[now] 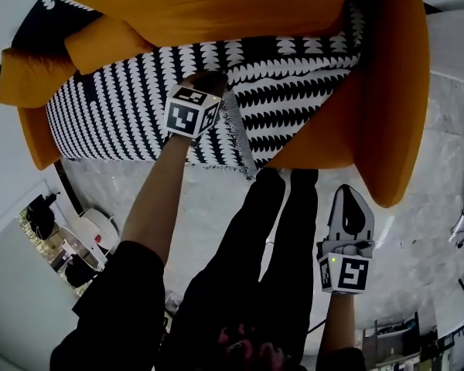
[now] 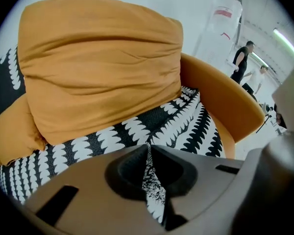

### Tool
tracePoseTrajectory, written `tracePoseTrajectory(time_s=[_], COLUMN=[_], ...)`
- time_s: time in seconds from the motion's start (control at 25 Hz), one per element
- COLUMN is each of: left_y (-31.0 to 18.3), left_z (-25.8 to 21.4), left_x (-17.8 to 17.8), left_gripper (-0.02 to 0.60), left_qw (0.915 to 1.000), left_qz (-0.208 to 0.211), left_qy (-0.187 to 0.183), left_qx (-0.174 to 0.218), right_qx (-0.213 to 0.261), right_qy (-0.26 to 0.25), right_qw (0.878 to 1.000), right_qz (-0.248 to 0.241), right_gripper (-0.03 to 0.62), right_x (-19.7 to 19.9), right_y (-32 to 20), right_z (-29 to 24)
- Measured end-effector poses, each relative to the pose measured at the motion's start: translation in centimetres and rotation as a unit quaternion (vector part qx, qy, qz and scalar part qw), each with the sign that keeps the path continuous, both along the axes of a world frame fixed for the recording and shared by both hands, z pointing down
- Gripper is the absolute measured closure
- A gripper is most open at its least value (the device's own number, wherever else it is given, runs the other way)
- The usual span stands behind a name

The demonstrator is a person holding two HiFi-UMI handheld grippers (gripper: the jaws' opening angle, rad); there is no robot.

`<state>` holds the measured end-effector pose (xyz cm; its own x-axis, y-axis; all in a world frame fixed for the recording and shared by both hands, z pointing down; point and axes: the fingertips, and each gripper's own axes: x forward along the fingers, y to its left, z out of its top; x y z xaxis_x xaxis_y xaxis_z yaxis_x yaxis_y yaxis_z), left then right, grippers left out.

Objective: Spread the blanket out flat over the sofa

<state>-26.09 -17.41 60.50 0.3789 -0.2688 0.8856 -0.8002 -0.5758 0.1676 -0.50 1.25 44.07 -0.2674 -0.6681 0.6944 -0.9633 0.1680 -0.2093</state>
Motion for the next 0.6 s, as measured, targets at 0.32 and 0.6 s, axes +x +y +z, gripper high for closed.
tracePoseTrajectory(time_s=[0.32, 0.6], left_y=[0.3, 2.6], left_z=[-2.3, -4.5], left_x=[1.7, 4.5], left_gripper=[0.555, 0.555], left_qw=[0.9993, 0.9967], left_qz=[0.028, 0.066], left_qy=[0.021, 0.038], left_qx=[0.015, 0.027], right_qx=[0.018, 0.032], right_qy=[0.012, 0.037], right_qw=[0.996, 0.99], right_qz=[0.083, 0.13], right_gripper=[0.573, 0.574], right_x=[0.8, 2.8], right_y=[1.9, 4.9], right_z=[-1.1, -2.3])
